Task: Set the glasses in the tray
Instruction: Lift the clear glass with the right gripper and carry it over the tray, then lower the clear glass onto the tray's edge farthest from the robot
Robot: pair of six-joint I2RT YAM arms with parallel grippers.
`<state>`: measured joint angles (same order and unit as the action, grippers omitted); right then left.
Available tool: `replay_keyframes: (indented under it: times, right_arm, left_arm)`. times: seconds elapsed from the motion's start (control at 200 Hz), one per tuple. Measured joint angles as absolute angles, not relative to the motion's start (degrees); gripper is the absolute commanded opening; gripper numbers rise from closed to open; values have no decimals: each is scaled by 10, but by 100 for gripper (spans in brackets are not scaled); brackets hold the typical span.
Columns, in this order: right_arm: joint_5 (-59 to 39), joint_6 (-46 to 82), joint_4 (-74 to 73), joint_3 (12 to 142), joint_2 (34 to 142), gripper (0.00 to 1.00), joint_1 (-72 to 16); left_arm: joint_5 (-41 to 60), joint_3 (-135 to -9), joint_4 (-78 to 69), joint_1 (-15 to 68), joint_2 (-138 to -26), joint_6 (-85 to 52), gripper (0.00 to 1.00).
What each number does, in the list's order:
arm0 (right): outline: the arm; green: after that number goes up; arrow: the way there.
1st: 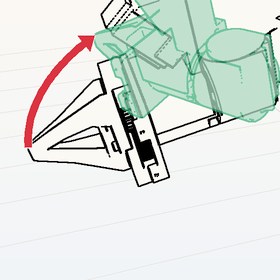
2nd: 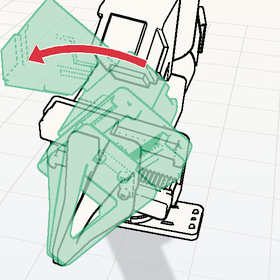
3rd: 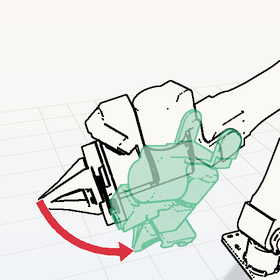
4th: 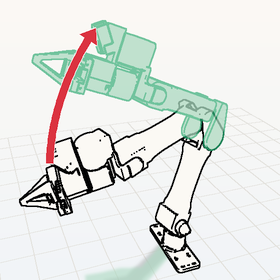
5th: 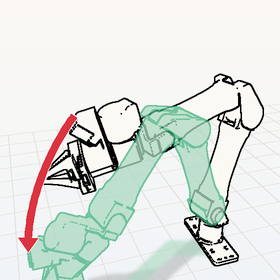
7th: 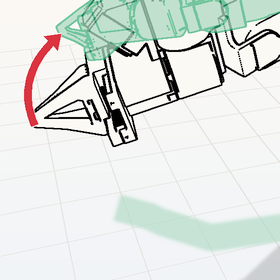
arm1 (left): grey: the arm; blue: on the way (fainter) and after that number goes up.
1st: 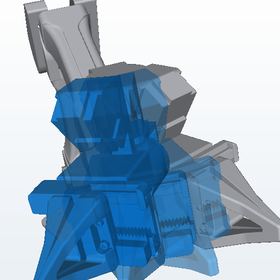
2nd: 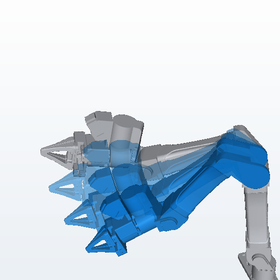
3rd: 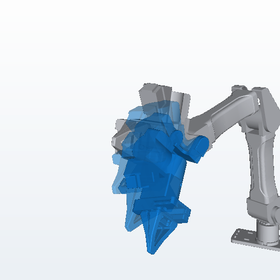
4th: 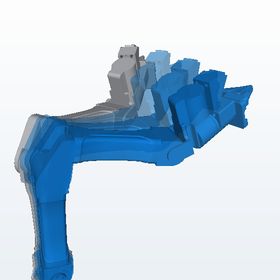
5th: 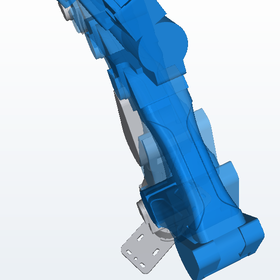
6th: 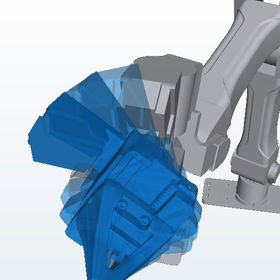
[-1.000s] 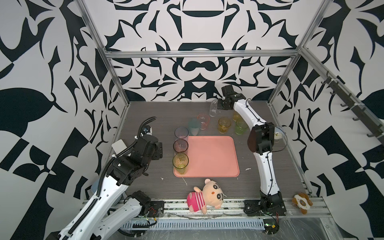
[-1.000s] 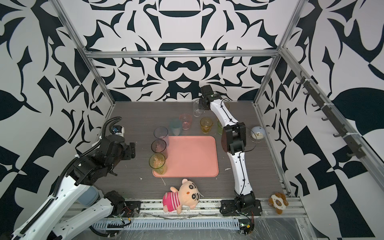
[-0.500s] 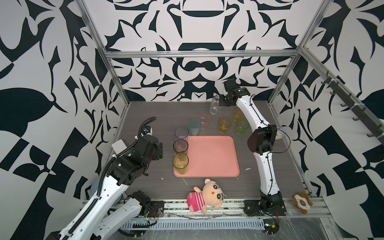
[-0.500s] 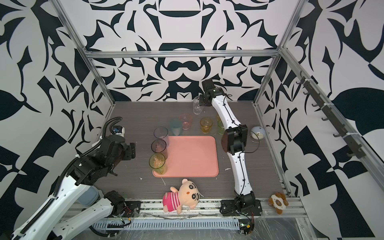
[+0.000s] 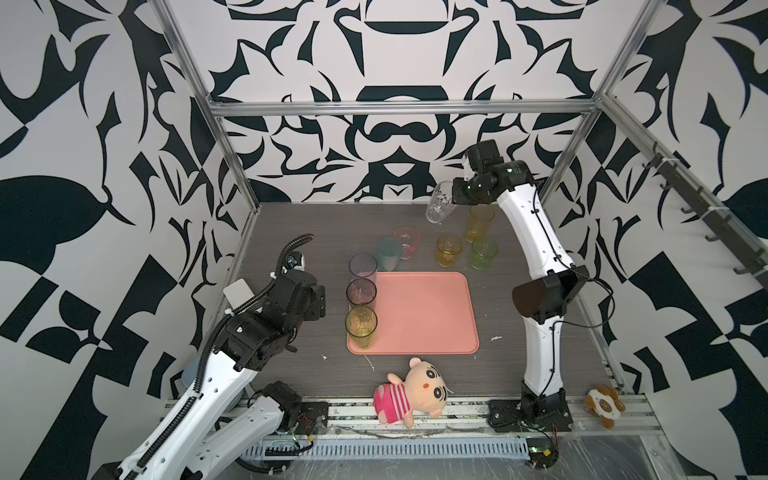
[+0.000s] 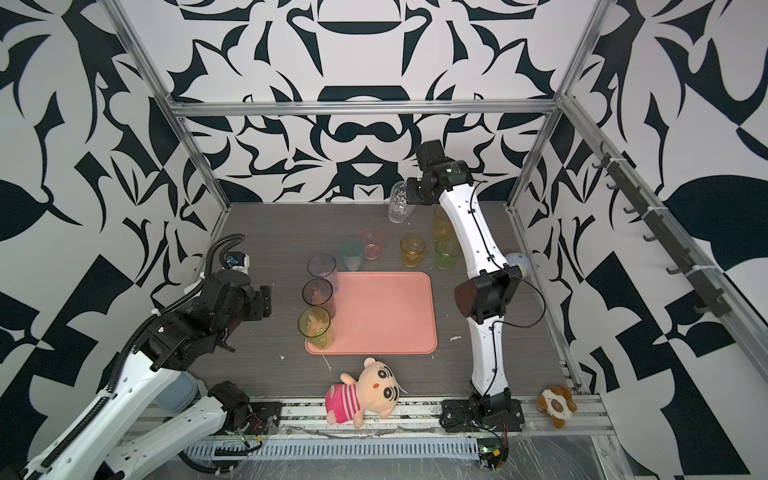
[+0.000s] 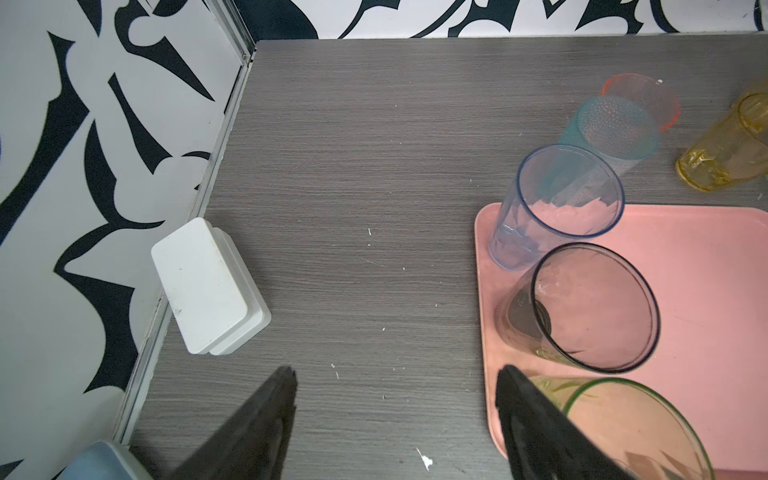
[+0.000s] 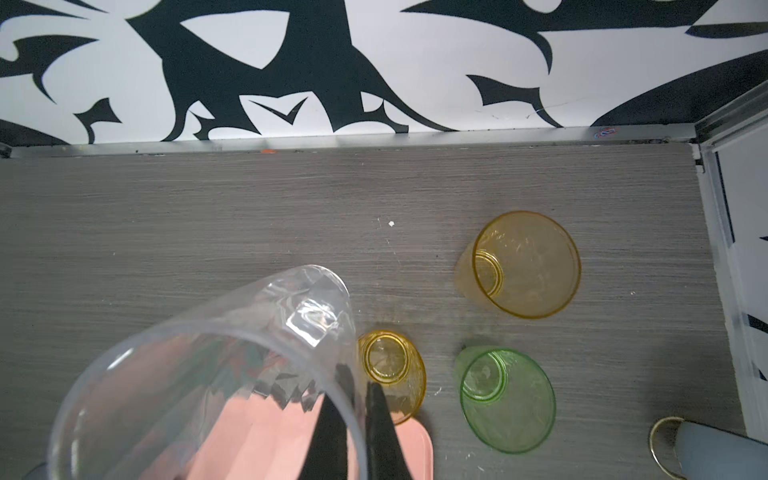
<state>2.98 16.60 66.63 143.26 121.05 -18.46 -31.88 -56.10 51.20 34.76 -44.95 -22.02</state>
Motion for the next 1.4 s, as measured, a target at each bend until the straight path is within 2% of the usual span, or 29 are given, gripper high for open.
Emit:
replay_keyframes:
  times: [0.57,1.015,1.4]
  right_arm:
    - [74,181,693,1267,1164,0,-339]
    - [74,217,615,1122,1148,0,-351]
    - [67,226,575,1081,1148,0,-351]
  left_arm:
    - [-317,-561,512,348,-448,-220,79]
    - [-317,-561,512,348,-445,-220,79]
    - [-316,-561,512,348,-443,-220,79]
